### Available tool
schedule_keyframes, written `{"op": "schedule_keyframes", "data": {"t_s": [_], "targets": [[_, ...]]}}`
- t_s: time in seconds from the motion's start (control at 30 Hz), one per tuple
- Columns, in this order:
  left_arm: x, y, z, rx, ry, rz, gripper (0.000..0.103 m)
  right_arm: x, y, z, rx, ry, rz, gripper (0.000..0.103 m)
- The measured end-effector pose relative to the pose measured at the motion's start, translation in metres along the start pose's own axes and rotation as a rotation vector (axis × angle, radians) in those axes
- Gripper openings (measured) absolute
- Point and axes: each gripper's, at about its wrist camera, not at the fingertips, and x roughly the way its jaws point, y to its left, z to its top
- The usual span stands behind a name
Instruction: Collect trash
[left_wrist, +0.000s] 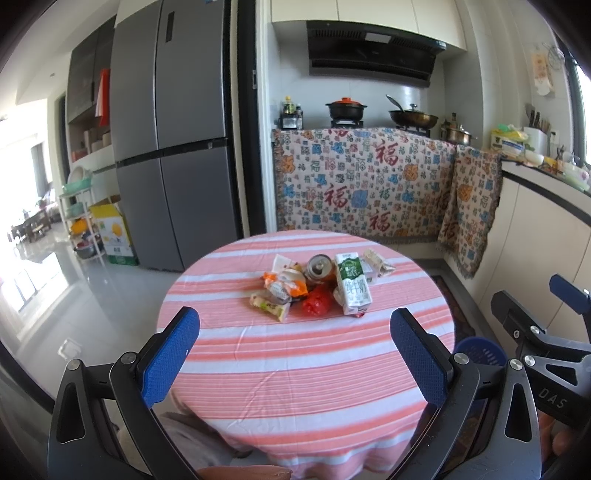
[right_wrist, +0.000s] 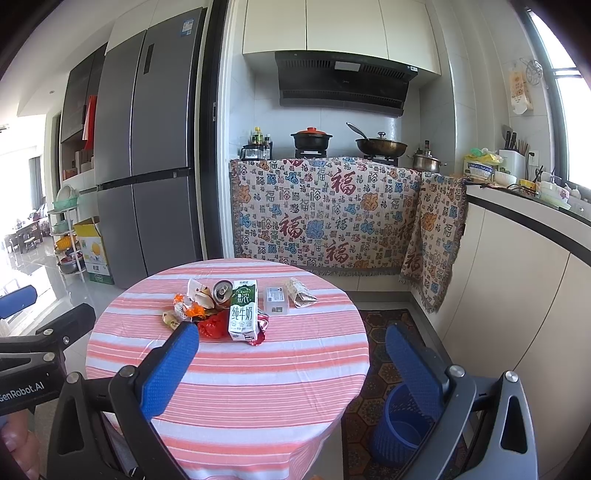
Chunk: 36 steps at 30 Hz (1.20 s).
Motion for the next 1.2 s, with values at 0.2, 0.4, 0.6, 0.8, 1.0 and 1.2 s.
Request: {"op": "schedule_keyframes", "data": {"t_s": [0.2,0.4,0.6,0.8,1.0,1.2], "targets": [[0.003,0.0,-0.003,-0.003,0.005,0.001,0.103,0.0,0.0,-0.001,-0.001,0.001,-0.001,0.103],[0.013,0.008,-0.009,-0.019,0.03,0.009,0.103,0.003,0.001,-0.003,0.002,0.006,-0.002,0.103],[0.029,0.025,-0.013,-0.037,0.064,0.032,0.103,0.015,0.003,-0.008,0.0,0.029,0.005,0.103],[0.05,0.04,-0.017,-0.063,0.102,0.06,0.103,0.034,0.006,-0.013,-0.004,0.061,0.017,0.103],[0.072,0.047,-0.024,-0.064,0.133,0.083,0.103,0.061,0.012,-0.02,0.001,0.089,0.053,0.103],[0.101,0.049,-0.032,-0.074,0.178,0.09,0.103,0.101,0.019,-0.028,-0.028,0.125,0.093,0.103]]}}
